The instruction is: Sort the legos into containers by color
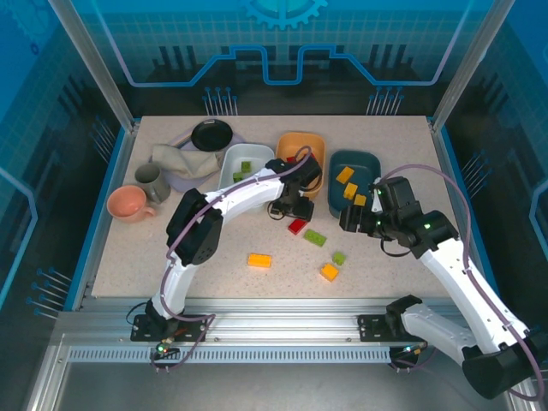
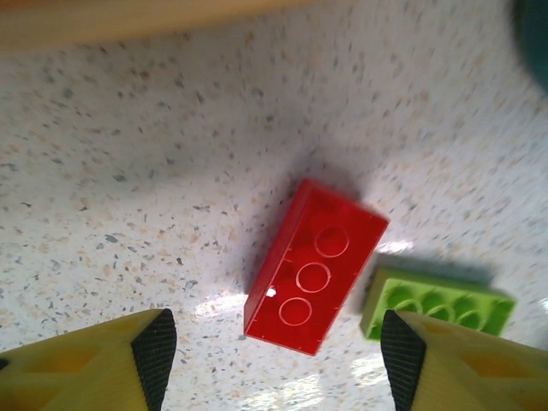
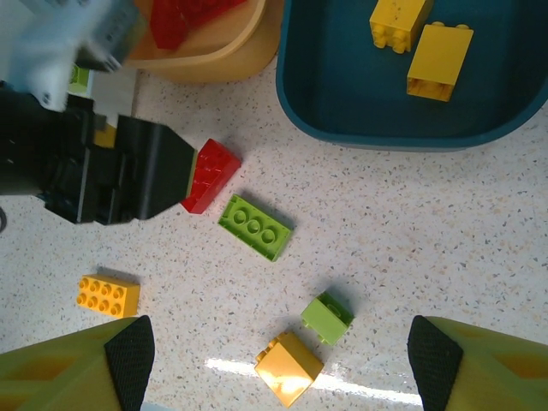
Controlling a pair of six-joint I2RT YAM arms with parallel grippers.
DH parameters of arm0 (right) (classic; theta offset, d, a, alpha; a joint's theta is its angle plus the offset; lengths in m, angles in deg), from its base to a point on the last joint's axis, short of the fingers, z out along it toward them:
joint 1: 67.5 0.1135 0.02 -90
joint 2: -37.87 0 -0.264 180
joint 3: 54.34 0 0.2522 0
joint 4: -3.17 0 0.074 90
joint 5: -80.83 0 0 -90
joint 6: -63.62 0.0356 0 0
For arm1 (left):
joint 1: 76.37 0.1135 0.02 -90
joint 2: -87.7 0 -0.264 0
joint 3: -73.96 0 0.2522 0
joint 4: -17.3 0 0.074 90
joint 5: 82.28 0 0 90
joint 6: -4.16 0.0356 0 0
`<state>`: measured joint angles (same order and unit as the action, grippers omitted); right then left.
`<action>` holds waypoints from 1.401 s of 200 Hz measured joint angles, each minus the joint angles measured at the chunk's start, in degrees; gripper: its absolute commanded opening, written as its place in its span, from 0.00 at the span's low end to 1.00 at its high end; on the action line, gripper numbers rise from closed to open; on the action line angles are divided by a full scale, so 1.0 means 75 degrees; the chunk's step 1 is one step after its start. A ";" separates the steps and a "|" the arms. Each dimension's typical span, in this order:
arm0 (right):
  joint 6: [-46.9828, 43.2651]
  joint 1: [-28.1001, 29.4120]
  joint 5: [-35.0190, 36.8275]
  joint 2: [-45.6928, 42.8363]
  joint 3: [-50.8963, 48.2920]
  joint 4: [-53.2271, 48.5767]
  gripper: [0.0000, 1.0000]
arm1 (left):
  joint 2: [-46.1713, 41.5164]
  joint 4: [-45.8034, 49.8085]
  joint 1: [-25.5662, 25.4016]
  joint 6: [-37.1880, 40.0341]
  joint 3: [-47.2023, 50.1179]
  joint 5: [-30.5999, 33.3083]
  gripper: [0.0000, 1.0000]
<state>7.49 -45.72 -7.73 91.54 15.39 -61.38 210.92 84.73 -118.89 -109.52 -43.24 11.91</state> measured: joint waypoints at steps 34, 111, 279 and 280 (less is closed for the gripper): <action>0.0003 0.0000 0.0003 -0.0012 -0.0006 -0.0079 0.81 | 0.0291 -0.0085 0.0003 0.0437 0.0181 -0.0108 0.68; 0.0044 0.0000 0.0000 -0.0012 -0.0067 -0.0117 0.81 | 0.0431 -0.0490 -0.0064 0.0568 0.0201 -0.0286 0.67; 0.0093 -0.0003 0.0003 0.0044 -0.0163 -0.0114 0.80 | 0.0568 -0.0548 -0.0207 0.0353 0.0172 -0.0382 0.27; 0.0093 -0.0003 0.0003 0.0044 -0.0163 -0.0114 0.80 | 0.0565 -0.0536 -0.0207 0.0353 0.0163 -0.0373 0.27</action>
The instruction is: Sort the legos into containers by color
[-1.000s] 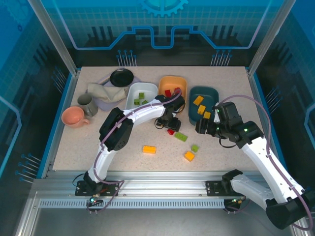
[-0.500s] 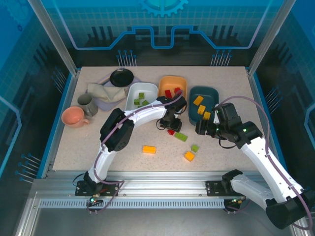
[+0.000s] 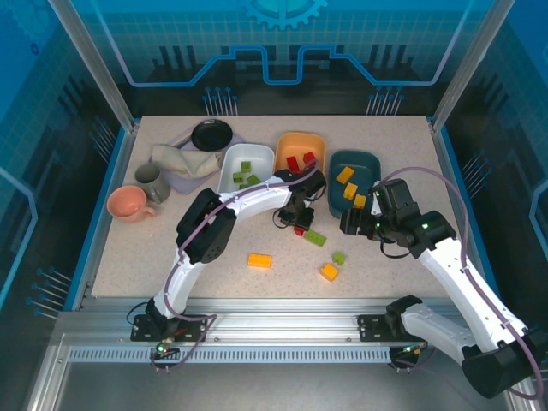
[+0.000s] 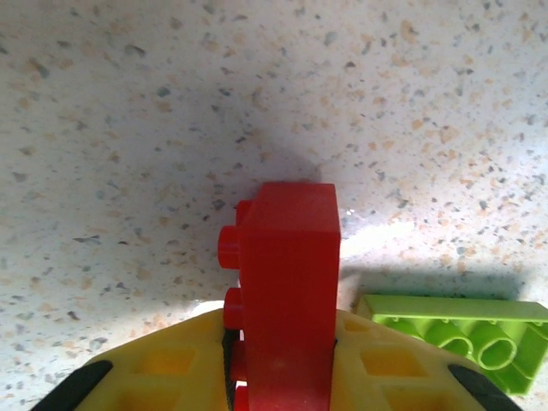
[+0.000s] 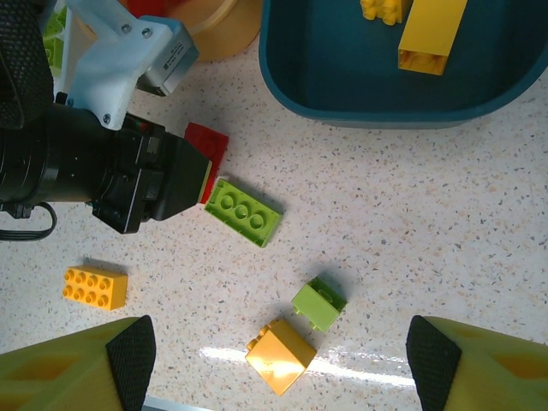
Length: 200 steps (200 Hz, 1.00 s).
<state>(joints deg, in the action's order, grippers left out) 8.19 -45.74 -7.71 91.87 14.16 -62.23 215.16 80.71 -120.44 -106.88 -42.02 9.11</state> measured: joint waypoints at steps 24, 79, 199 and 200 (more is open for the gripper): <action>-0.0006 0.0000 0.0000 0.0000 0.0012 -0.0003 0.80 | -0.0070 0.0306 0.0111 0.0003 -0.0425 0.0254 0.28; -0.0335 -0.0219 -0.0676 0.0085 0.0417 0.0472 0.81 | -0.0117 0.0408 0.0799 0.0697 -0.2396 0.0592 0.30; -0.0434 -0.0761 -0.1888 0.1355 0.1317 0.1294 0.80 | 0.2002 -0.0189 0.1008 0.1836 -0.3969 0.0641 0.47; -0.0434 -0.0761 -0.1891 0.1352 0.1317 0.1297 0.80 | 0.2002 -0.0187 0.1008 0.1845 -0.3969 0.0644 0.48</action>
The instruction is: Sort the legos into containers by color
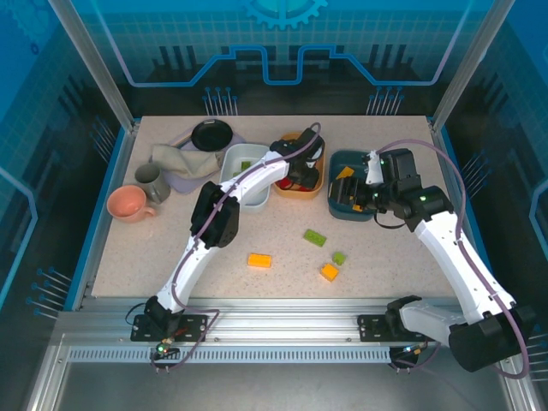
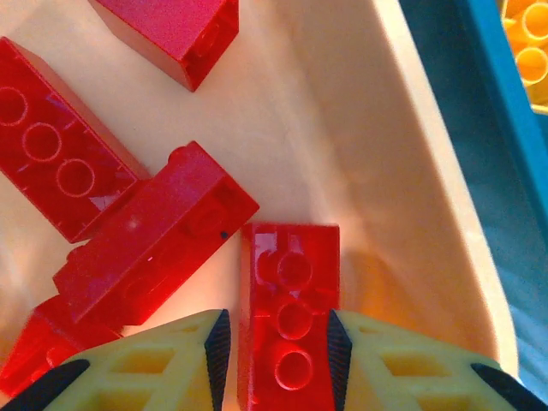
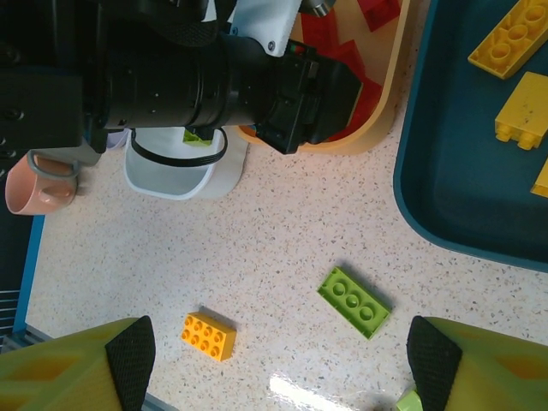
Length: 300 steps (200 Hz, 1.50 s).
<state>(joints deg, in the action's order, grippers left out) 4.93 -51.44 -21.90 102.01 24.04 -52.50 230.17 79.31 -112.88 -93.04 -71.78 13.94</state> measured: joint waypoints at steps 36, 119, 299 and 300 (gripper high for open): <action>-0.0003 0.0000 -0.0044 0.0000 0.0000 0.0000 0.80 | -0.0009 -0.0017 -0.0035 -0.0026 0.0000 0.0032 0.66; -0.0329 0.0516 0.0291 0.0131 -0.0006 -0.0137 0.79 | -0.2524 0.0303 -0.0119 -0.1714 0.0836 0.0863 0.80; -0.2600 0.5939 0.2107 0.4208 0.0889 -0.0527 0.92 | -1.3799 0.1542 0.0149 -0.8329 1.1095 0.0886 0.82; -0.2611 0.5945 0.2110 0.4252 0.0918 -0.0530 0.92 | -1.3828 0.1550 0.0149 -0.8341 1.1106 0.0889 0.82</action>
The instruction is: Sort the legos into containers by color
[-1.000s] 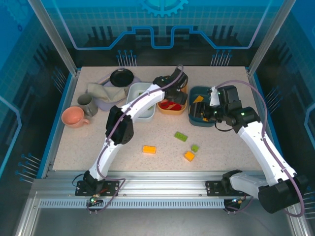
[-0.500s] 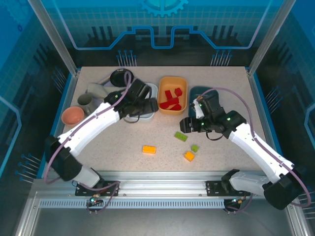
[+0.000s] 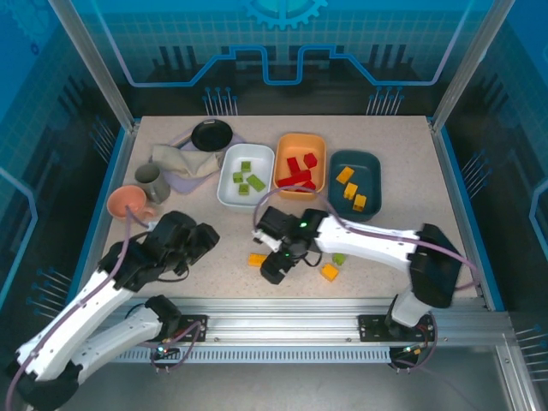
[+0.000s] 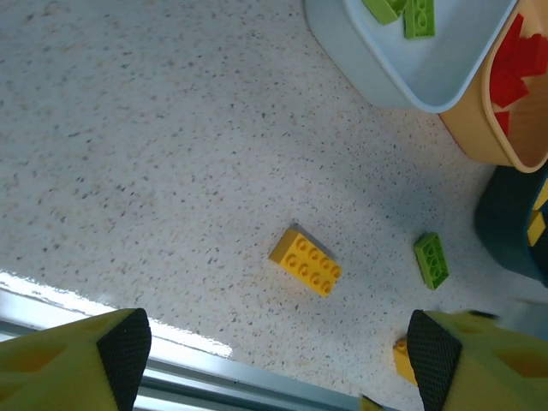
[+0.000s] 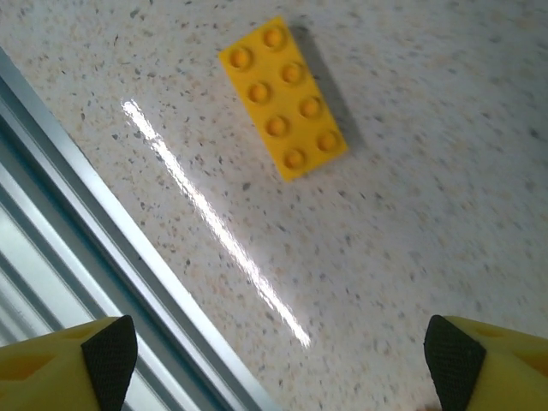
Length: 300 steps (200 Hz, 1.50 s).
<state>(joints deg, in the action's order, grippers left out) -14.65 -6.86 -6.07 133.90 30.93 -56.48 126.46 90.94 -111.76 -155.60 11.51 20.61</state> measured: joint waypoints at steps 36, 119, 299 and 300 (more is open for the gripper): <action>-0.0525 0.0096 0.0143 0.1597 0.1134 -0.0044 0.92 | -0.0968 0.0507 0.0000 -0.0382 0.0184 0.0064 0.81; -0.0813 0.0108 0.0405 0.3214 0.2197 -0.0358 0.63 | -0.1064 0.0726 0.0000 -0.0382 0.0184 0.0070 0.81; 0.0035 -0.3124 0.0597 0.0382 0.1463 -0.0507 0.24 | 0.0988 -0.1947 -0.0245 0.0388 0.0539 -0.1262 0.82; 0.0041 -0.3252 0.0606 0.0338 0.1463 -0.0507 0.24 | 0.1087 -0.1990 -0.0265 0.0423 0.0510 -0.1300 0.82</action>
<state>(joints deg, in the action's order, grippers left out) -14.35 -31.25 -1.53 136.44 41.90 -60.29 134.62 76.01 -113.75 -152.43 15.34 10.86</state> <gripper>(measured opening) 0.321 0.818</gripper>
